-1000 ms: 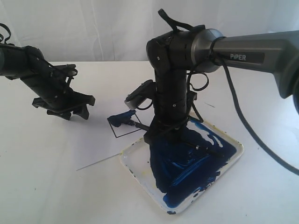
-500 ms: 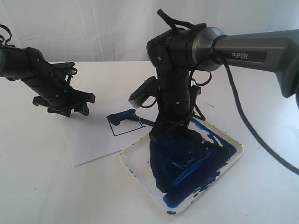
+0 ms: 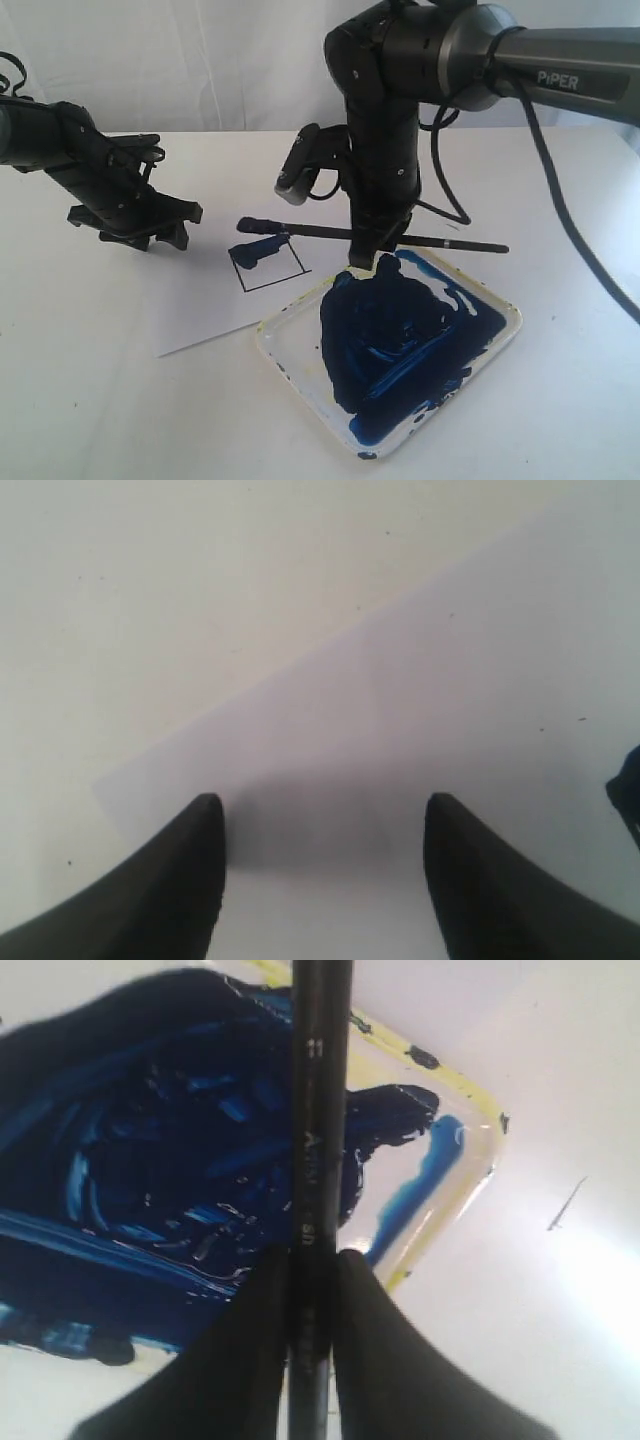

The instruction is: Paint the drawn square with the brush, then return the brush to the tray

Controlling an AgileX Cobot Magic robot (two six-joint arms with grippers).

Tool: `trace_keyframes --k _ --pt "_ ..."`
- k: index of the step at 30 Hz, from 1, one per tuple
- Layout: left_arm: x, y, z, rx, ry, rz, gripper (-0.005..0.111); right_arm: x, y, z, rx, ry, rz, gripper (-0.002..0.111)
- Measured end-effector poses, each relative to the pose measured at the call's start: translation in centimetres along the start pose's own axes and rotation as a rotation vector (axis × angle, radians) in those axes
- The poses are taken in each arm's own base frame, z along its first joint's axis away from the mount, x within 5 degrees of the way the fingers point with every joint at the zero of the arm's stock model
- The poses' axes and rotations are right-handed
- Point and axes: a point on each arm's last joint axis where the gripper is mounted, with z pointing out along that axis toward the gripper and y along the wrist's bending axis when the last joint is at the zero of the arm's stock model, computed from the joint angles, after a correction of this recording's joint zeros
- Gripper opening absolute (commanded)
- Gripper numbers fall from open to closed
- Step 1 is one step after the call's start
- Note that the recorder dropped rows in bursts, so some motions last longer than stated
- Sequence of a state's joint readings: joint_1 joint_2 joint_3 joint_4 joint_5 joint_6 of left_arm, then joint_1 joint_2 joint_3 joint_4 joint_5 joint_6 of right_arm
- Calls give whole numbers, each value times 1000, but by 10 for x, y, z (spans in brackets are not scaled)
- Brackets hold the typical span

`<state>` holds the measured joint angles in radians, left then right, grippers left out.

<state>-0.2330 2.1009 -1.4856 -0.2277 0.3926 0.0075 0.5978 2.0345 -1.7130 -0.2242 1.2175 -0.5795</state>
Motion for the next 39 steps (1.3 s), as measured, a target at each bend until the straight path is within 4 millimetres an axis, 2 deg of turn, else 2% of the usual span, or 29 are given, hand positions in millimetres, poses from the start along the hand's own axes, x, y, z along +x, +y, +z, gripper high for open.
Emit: trace_keyframes --k 5,7,10,14,26,31,39 --pt "0 0 0 -4 4 7 62 2 -3 0 14 12 -192 0" --pt "0 0 0 -5 3 8 62 3 -4 0 25 22 -216 0" --pt "0 0 0 -5 3 8 62 3 -6 8 39 57 -209 0" --pt "0 0 0 -5 3 8 62 0 -6 29 31 109 -191 0" --pt "0 0 0 -5 3 9 62 -8 -9 31 70 20 -160 0" --pt "0 0 0 -5 3 9 62 -14 -8 46 64 11 -167 0" --pt "0 1 0 -6 3 10 62 -18 -9 53 73 -4 -171 0"
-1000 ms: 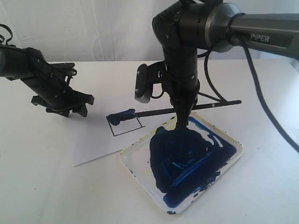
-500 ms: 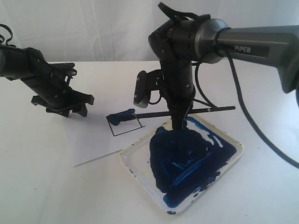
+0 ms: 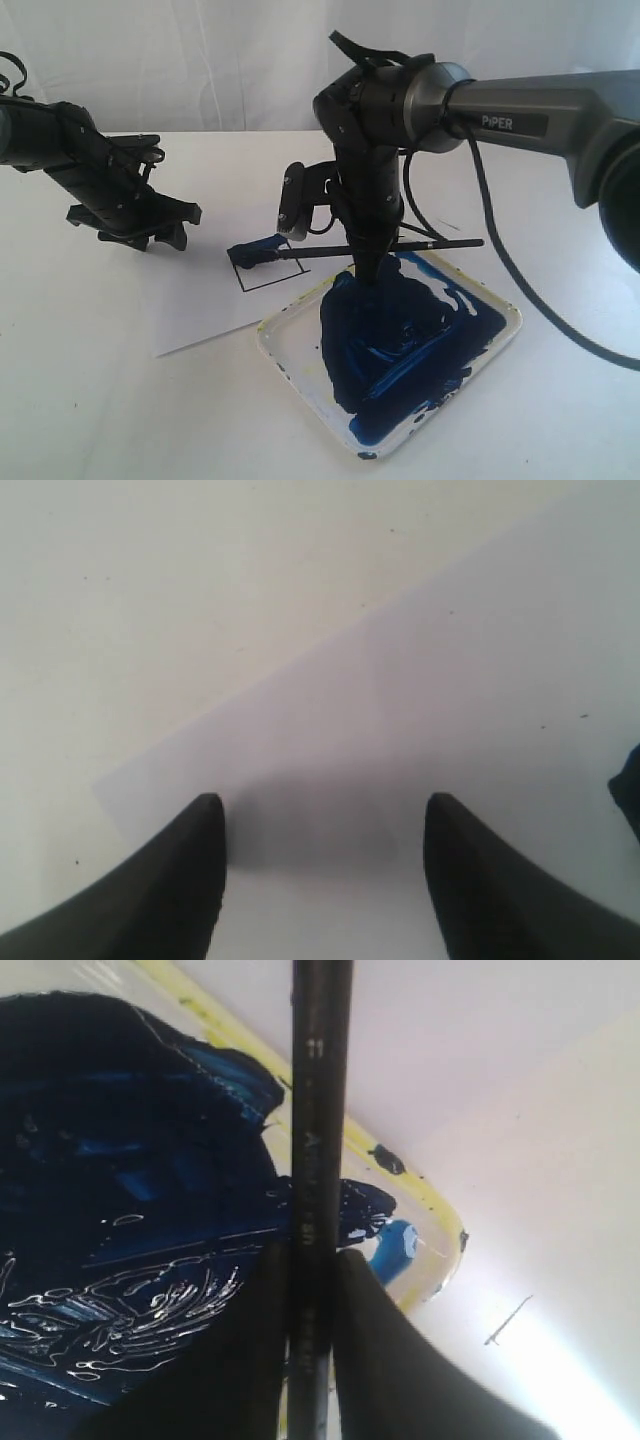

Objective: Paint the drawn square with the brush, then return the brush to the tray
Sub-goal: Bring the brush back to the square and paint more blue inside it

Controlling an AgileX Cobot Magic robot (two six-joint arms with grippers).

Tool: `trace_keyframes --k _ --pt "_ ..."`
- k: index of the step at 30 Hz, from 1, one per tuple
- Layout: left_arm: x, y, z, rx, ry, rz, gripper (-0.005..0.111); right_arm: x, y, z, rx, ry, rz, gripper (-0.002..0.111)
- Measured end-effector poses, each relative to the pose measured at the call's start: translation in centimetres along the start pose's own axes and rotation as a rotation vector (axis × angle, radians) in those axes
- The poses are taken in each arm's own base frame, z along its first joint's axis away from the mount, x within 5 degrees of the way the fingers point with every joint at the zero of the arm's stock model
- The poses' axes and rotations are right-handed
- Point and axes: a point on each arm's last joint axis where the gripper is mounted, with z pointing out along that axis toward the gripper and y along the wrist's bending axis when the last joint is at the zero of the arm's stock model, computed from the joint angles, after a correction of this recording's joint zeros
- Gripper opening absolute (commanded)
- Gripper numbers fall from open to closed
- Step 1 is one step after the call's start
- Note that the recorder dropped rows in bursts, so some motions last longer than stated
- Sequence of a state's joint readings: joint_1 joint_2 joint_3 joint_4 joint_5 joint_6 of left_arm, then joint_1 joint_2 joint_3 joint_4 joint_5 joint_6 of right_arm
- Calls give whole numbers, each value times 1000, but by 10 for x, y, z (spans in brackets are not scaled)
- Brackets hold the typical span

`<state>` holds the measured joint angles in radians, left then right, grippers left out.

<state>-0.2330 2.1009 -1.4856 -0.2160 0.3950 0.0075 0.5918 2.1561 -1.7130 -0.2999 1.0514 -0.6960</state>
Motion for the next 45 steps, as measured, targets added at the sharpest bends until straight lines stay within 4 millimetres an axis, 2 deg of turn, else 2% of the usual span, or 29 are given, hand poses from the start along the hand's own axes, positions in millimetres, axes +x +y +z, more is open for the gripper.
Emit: trace_keyframes --k 4,24,45 --pt "0 0 0 0 0 0 62 -1 2 8 -13 12 -5 0" --pt "0 0 0 0 0 0 62 6 2 8 -16 90 -107 0" --pt "0 0 0 0 0 0 62 2 -1 8 12 47 -17 0"
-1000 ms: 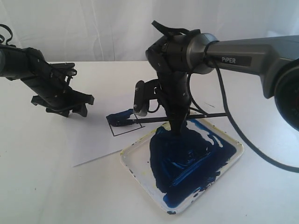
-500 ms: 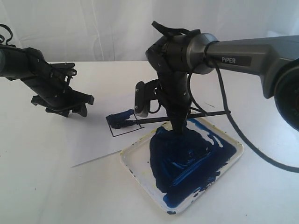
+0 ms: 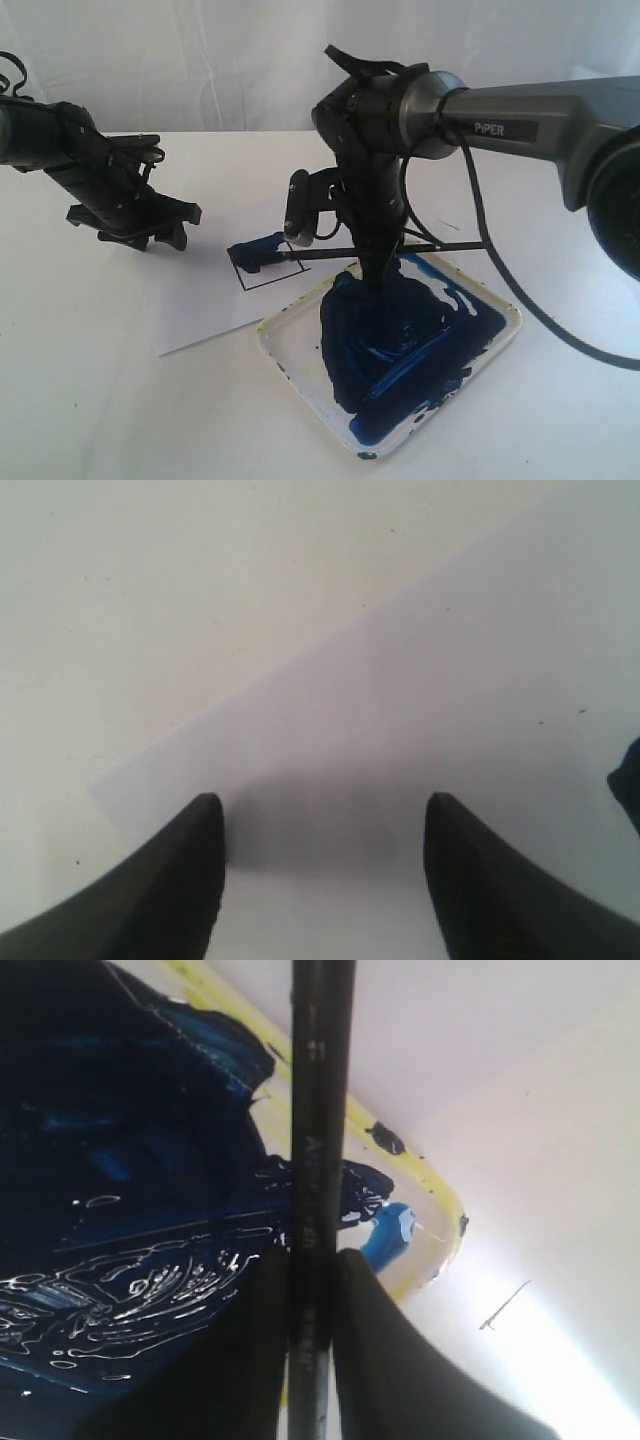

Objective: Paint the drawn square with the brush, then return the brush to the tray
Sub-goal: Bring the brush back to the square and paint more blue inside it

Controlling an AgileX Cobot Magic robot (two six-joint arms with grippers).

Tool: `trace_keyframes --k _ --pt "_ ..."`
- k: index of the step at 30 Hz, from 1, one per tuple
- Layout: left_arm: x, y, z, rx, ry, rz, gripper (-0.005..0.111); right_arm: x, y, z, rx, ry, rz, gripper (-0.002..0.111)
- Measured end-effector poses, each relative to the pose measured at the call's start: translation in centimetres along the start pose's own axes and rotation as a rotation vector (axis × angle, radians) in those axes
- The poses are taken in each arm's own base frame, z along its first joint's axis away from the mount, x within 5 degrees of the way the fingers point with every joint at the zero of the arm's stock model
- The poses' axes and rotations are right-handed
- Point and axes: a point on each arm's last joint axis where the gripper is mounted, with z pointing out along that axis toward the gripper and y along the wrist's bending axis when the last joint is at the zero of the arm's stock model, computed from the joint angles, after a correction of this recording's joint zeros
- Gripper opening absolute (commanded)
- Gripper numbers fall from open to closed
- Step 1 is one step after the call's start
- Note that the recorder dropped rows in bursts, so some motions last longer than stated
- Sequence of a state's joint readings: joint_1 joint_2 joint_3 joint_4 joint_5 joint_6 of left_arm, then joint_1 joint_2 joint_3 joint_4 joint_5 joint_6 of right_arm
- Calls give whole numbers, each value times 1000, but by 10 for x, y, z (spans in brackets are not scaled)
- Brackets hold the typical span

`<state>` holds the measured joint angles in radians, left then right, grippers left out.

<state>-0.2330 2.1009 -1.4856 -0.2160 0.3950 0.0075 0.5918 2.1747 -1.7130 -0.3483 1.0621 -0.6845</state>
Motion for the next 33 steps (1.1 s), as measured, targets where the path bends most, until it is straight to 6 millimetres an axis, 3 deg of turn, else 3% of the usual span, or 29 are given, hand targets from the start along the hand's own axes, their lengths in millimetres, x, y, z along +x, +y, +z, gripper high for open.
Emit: trace_keyframes --k 10,25,33 --pt "0 0 0 0 0 0 62 -1 3 0 -27 -14 -94 0" --pt "0 0 0 0 0 0 62 0 0 0 -2 -5 14 0" --pt "0 0 0 0 0 0 62 1 1 0 -6 11 -50 0"
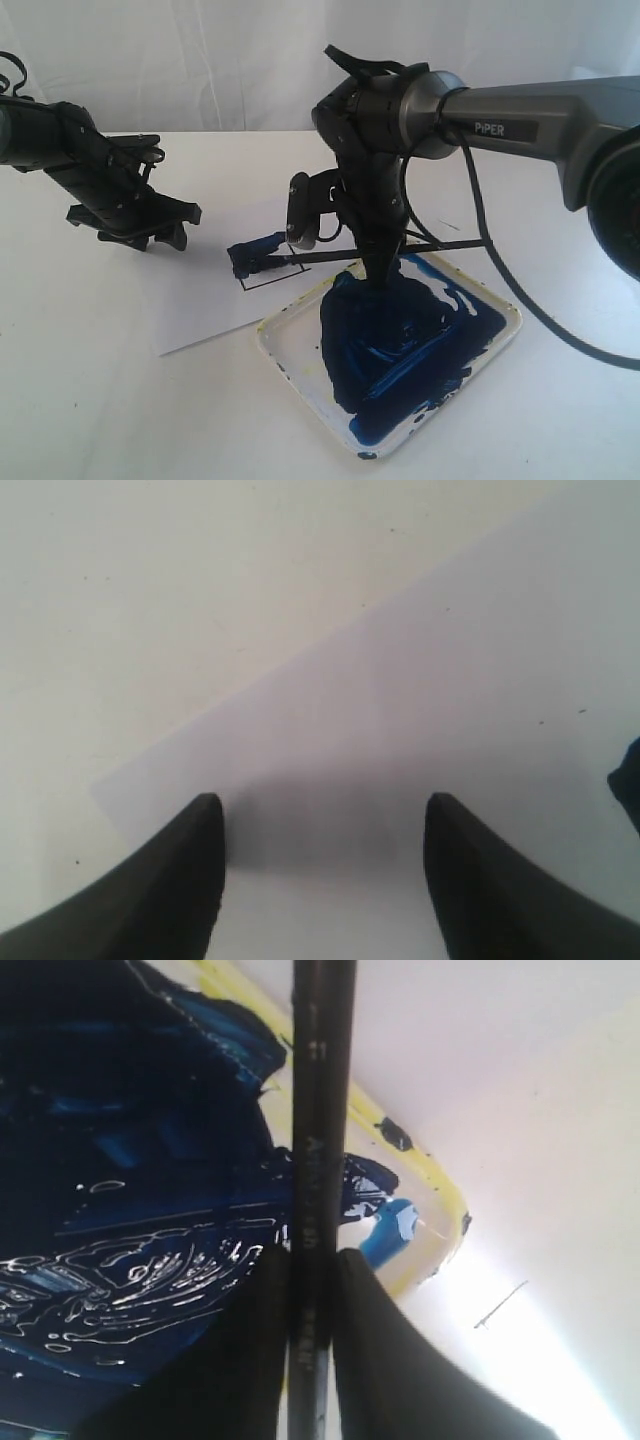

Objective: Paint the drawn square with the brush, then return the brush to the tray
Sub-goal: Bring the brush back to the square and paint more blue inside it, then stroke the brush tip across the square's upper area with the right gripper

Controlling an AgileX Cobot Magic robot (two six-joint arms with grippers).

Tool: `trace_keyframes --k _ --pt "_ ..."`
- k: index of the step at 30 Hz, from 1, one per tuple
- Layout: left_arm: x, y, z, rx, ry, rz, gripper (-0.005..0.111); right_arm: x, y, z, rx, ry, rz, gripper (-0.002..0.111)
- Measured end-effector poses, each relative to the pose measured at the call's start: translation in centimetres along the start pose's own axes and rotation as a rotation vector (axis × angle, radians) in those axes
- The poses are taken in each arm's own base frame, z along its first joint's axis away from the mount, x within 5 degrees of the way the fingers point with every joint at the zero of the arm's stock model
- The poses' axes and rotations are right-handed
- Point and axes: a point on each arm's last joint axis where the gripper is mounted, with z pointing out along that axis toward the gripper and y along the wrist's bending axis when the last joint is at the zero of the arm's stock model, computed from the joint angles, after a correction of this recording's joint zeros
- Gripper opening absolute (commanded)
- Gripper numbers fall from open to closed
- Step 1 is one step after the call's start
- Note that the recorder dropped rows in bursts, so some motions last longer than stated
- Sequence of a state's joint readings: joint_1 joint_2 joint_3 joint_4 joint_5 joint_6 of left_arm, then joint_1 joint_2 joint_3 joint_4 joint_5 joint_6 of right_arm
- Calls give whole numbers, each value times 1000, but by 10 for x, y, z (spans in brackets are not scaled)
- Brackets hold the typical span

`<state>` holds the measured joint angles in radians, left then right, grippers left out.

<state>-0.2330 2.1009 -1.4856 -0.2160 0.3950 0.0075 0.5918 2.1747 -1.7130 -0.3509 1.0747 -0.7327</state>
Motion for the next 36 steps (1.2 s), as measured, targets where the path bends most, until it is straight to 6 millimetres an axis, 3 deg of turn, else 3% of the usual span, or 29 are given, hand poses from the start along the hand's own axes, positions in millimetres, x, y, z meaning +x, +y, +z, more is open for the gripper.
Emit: trace_keyframes --k 15,36 --pt "0 0 0 0 0 0 62 2 1 0 -13 24 -156 0" --pt "0 0 0 0 2 0 62 4 -1 0 4 49 -211 0"
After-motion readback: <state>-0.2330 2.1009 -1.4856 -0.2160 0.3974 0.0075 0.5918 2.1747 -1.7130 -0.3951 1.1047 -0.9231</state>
